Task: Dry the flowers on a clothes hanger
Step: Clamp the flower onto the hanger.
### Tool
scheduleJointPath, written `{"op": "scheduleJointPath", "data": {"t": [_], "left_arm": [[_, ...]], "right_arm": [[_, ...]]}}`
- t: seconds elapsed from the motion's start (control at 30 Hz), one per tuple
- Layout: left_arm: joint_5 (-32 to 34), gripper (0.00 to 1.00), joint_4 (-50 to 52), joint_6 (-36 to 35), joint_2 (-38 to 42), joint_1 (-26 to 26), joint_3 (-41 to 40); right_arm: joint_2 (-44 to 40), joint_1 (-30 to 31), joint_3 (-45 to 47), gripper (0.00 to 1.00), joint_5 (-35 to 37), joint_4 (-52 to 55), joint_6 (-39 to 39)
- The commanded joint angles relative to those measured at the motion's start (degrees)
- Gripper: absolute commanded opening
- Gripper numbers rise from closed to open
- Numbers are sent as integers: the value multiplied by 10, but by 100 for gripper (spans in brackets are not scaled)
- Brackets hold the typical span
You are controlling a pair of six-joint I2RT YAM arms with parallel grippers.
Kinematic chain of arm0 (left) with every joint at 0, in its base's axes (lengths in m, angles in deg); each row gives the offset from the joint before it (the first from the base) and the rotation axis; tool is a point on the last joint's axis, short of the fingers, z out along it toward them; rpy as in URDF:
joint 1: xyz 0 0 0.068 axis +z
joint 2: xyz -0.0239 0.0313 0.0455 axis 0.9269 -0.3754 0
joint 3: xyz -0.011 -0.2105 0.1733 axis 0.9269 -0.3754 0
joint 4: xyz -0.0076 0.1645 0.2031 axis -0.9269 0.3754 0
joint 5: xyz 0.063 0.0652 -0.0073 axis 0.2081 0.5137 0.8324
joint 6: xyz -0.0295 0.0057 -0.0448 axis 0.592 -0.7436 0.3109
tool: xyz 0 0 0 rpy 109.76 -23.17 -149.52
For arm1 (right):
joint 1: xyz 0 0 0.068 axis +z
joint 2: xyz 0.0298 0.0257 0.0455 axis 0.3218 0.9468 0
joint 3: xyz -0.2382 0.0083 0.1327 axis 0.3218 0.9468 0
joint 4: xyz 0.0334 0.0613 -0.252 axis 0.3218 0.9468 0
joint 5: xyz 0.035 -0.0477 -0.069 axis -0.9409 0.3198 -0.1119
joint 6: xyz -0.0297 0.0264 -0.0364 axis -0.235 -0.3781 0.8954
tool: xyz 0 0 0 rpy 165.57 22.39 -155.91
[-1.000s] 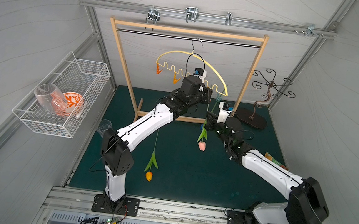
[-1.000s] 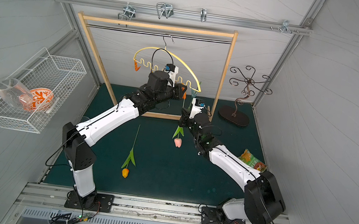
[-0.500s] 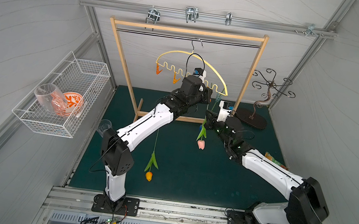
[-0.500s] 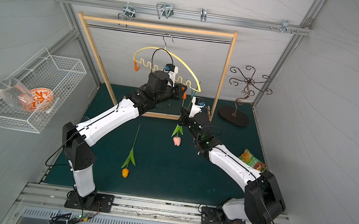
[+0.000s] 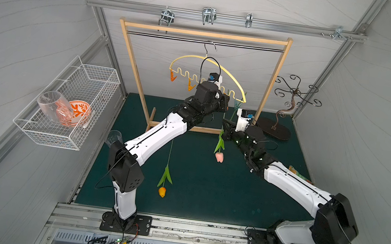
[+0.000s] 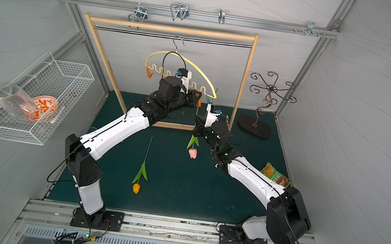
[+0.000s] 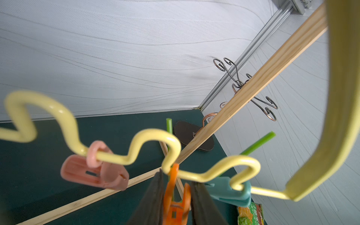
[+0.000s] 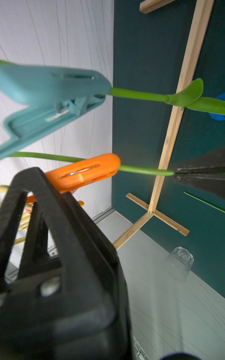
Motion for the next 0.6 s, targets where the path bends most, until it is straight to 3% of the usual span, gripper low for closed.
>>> {"op": "scheduleJointPath", "data": {"t": [0.0, 0.57], "left_arm": [[1, 27, -27, 7, 13, -1, -2], [1, 26, -51, 3, 15, -2, -41]], "right_arm": [[-4, 3, -17, 0, -16, -11, 17], [-26, 3, -32, 0, -36, 31, 16]]}}
